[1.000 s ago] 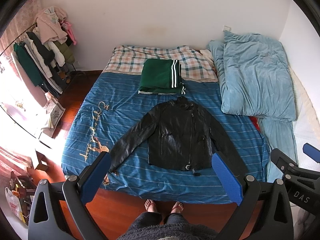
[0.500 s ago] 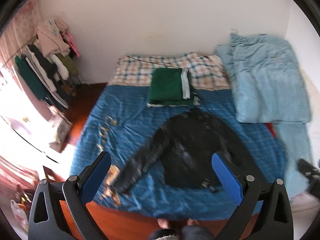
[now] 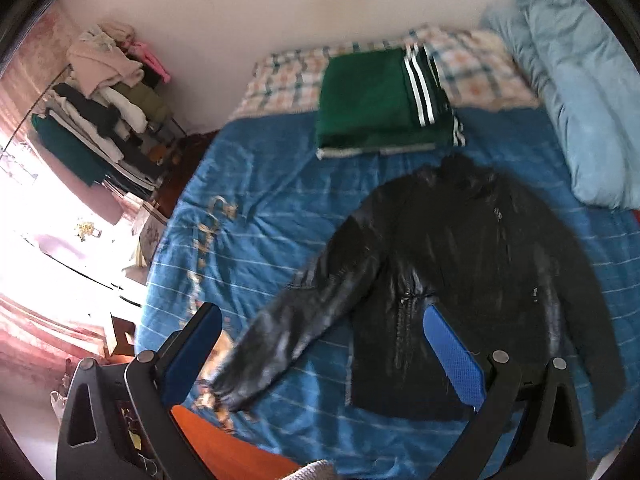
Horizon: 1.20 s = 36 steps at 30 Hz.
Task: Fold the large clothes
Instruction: 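Grasp a jacket sleeve cuff with the right gripper and lift it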
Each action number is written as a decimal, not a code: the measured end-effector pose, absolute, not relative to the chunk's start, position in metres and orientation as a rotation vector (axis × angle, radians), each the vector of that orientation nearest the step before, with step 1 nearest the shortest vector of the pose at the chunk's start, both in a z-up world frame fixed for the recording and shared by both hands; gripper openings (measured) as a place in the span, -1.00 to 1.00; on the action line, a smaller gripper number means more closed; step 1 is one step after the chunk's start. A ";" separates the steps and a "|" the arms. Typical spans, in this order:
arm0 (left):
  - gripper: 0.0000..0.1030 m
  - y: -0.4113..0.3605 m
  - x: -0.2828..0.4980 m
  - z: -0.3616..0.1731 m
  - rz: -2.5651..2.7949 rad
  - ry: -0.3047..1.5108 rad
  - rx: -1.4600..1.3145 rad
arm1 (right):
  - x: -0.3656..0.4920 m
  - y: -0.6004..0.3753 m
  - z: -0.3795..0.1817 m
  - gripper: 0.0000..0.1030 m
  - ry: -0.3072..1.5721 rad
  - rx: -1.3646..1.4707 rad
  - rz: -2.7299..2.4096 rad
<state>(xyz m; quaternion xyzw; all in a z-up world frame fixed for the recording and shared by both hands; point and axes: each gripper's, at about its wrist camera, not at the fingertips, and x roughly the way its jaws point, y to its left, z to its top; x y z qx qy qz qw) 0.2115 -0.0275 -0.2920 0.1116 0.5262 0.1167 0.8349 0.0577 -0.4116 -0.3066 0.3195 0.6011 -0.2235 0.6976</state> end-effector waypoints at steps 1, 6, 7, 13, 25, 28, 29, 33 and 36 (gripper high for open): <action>1.00 -0.034 0.218 -0.312 0.251 1.139 0.238 | 0.053 -0.423 -0.330 0.28 1.344 0.764 -0.518; 1.00 -0.058 0.241 -0.388 0.266 1.240 0.238 | 0.011 -0.486 -0.457 0.34 1.288 1.137 -0.620; 1.00 -0.062 0.247 -0.399 0.267 1.260 0.238 | 0.003 -0.492 -0.472 0.37 1.273 1.180 -0.640; 1.00 -0.102 0.268 -0.481 0.231 1.350 0.283 | -0.057 -0.530 -0.591 0.38 1.020 1.582 -0.799; 1.00 -0.165 0.295 -0.535 0.125 1.374 0.374 | -0.033 -0.567 -0.610 -0.29 0.674 1.610 -0.832; 1.00 -0.173 0.300 -0.539 0.119 1.376 0.387 | -0.022 -0.575 -0.631 -0.29 0.616 1.674 -0.788; 1.00 -0.176 0.300 -0.539 0.116 1.370 0.392 | -0.023 -0.580 -0.631 -0.61 0.609 1.673 -0.795; 1.00 -0.185 0.307 -0.537 0.106 1.347 0.414 | -0.012 -0.601 -0.610 -0.87 0.596 1.599 -0.814; 1.00 -0.187 0.313 -0.532 0.103 1.330 0.404 | 0.007 -0.626 -0.567 -0.88 0.557 1.510 -0.805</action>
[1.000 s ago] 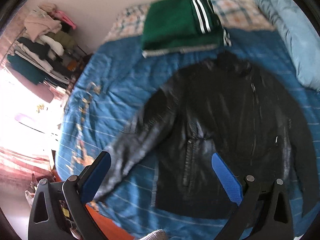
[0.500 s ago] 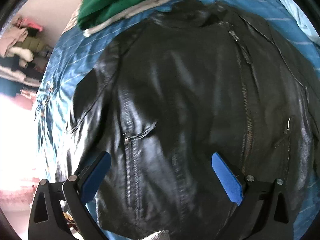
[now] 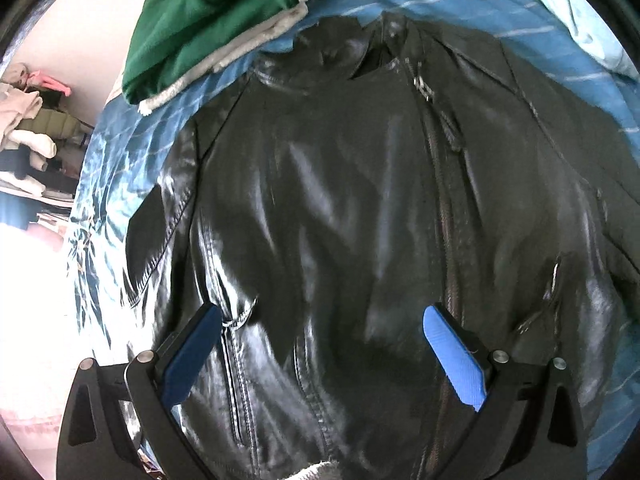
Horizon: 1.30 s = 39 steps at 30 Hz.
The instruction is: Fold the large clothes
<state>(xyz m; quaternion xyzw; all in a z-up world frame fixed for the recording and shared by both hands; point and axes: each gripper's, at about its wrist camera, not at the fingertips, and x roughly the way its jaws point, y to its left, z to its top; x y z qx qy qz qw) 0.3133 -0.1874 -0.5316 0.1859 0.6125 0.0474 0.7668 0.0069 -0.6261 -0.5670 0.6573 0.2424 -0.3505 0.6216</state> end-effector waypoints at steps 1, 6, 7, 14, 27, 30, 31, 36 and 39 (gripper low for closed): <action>1.00 -0.189 0.315 -0.530 0.102 1.323 0.399 | 0.015 -0.635 -0.552 -0.88 0.546 1.481 -0.784; 1.00 -0.186 0.324 -0.526 0.109 1.313 0.363 | 0.083 -0.636 -0.467 -0.88 0.533 1.325 -0.613; 1.00 -0.183 0.325 -0.525 0.115 1.311 0.352 | 0.097 -0.632 -0.453 -0.88 0.534 1.299 -0.580; 1.00 -0.132 0.337 -0.528 0.215 1.314 0.262 | 0.243 -0.532 -0.372 -0.88 0.626 1.101 -0.234; 1.00 0.102 0.284 -0.517 0.567 1.400 -0.050 | 0.431 -0.122 -0.536 -0.81 1.358 0.234 0.207; 1.00 0.156 0.247 -0.517 0.635 1.439 -0.176 | 0.424 -0.078 -0.573 -0.23 1.491 0.156 0.255; 1.00 0.176 0.232 -0.519 0.646 1.452 -0.262 | 0.422 -0.075 -0.568 0.03 1.491 0.195 0.282; 0.99 0.247 0.162 -0.542 0.650 1.413 -0.759 | 0.398 -0.089 -0.517 0.32 1.439 0.407 0.390; 0.99 0.273 0.132 -0.569 0.660 1.340 -1.029 | 0.389 -0.108 -0.504 0.32 1.463 0.433 0.347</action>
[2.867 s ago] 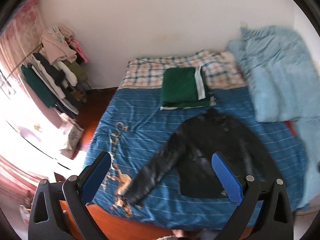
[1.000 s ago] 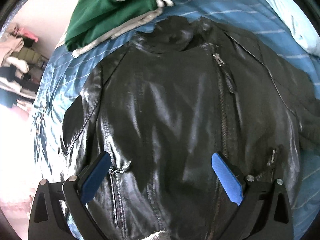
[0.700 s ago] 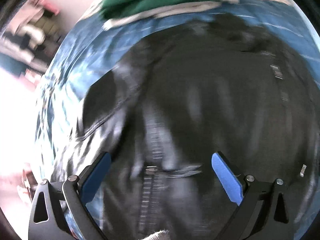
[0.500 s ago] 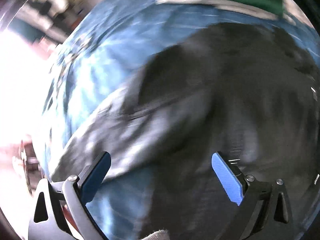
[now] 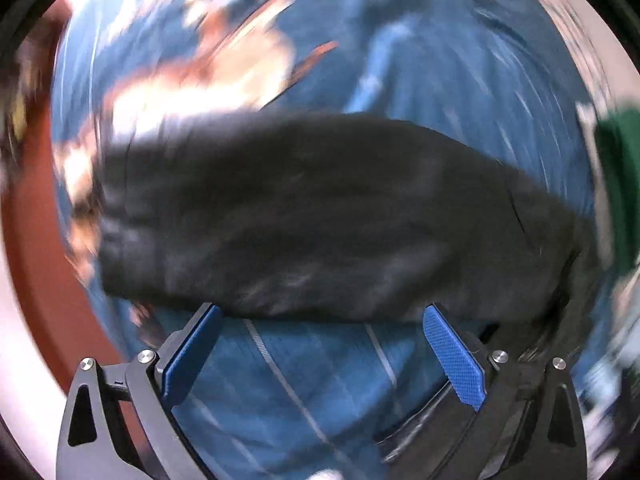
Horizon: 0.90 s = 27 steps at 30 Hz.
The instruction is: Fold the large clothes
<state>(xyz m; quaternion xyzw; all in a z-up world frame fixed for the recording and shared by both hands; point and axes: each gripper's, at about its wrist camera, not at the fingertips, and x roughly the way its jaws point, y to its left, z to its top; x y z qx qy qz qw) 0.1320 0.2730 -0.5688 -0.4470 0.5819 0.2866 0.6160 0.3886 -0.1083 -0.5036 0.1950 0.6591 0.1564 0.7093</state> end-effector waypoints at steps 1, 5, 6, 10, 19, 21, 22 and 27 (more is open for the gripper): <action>0.99 0.282 0.123 -0.580 0.671 1.298 -1.129 | 0.382 -0.118 -0.506 0.32 1.477 0.444 0.331; 0.93 0.311 0.104 -0.602 0.770 1.132 -1.363 | 0.366 -0.161 -0.524 0.33 1.528 0.471 0.267; 0.86 0.318 0.100 -0.603 0.817 1.091 -1.403 | 0.359 -0.164 -0.530 0.33 1.541 0.474 0.244; -0.32 0.343 0.106 -0.588 0.877 1.018 -1.309 | 0.352 -0.155 -0.556 0.33 1.559 0.540 0.190; -0.37 0.382 0.140 -0.595 0.600 0.930 -1.285 | 0.337 -0.127 -0.550 0.32 1.553 0.612 0.223; -0.15 0.371 0.124 -0.597 0.579 0.937 -1.313 | 0.334 -0.128 -0.547 0.33 1.558 0.614 0.229; 0.08 0.364 0.115 -0.599 0.569 0.929 -1.342 | 0.333 -0.128 -0.547 0.33 1.561 0.618 0.231; 0.32 0.353 0.099 -0.620 0.605 0.880 -1.402 | 0.329 -0.139 -0.546 0.33 1.569 0.619 0.213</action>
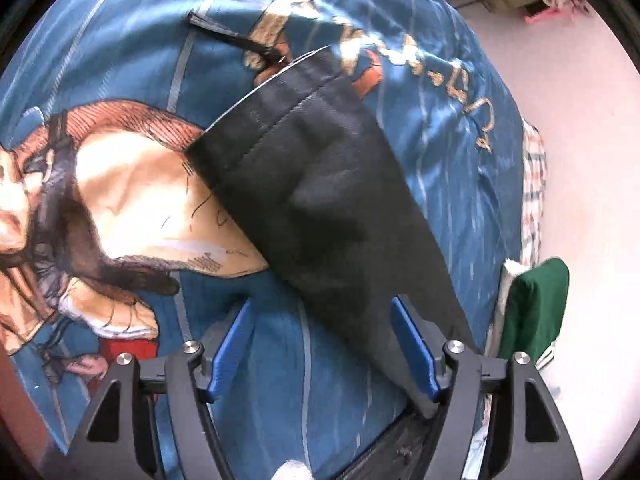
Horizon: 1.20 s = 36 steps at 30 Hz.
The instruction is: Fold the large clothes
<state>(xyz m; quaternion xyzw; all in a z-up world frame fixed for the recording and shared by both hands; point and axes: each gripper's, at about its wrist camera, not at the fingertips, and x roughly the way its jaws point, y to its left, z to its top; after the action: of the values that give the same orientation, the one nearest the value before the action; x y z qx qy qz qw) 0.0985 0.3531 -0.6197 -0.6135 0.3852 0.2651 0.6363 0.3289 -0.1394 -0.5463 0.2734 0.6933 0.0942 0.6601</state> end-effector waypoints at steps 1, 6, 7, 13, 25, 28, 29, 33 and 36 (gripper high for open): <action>0.32 0.357 0.104 -0.624 0.622 0.871 -1.404 | 0.329 -0.141 -0.547 0.32 1.566 0.621 0.207; 0.33 0.378 0.148 -0.622 0.828 0.896 -1.254 | 0.333 -0.147 -0.551 0.33 1.549 0.640 0.172; 0.32 0.382 0.161 -0.619 0.850 0.918 -1.195 | 0.334 -0.147 -0.551 0.33 1.542 0.631 0.166; -0.82 0.380 0.228 -0.577 0.818 0.915 -0.851 | 0.360 -0.127 -0.547 0.32 1.481 0.554 0.150; -0.88 0.361 0.271 -0.472 0.654 0.795 -0.632 | 0.411 -0.060 -0.585 -0.24 1.562 0.508 0.145; -0.90 0.334 0.286 -0.443 0.603 0.762 -0.530 | 0.404 -0.070 -0.559 0.42 1.522 0.318 0.024; -0.90 0.327 0.293 -0.437 0.585 0.757 -0.503 | 0.401 -0.073 -0.553 0.42 1.508 0.265 -0.016; -0.90 0.250 0.327 -0.404 0.444 0.764 -0.230 | 0.391 -0.102 -0.540 0.50 1.452 0.025 -0.200; -0.91 0.194 0.344 -0.397 0.303 0.770 -0.126 | 0.388 -0.127 -0.539 0.55 1.438 0.010 -0.245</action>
<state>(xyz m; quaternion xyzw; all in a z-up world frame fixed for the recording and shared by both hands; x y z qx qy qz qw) 0.3438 0.1942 -0.3966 -0.0614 0.3739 0.1473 0.9136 0.3884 -0.1275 -0.5389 0.0045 0.6571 -0.1117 0.7455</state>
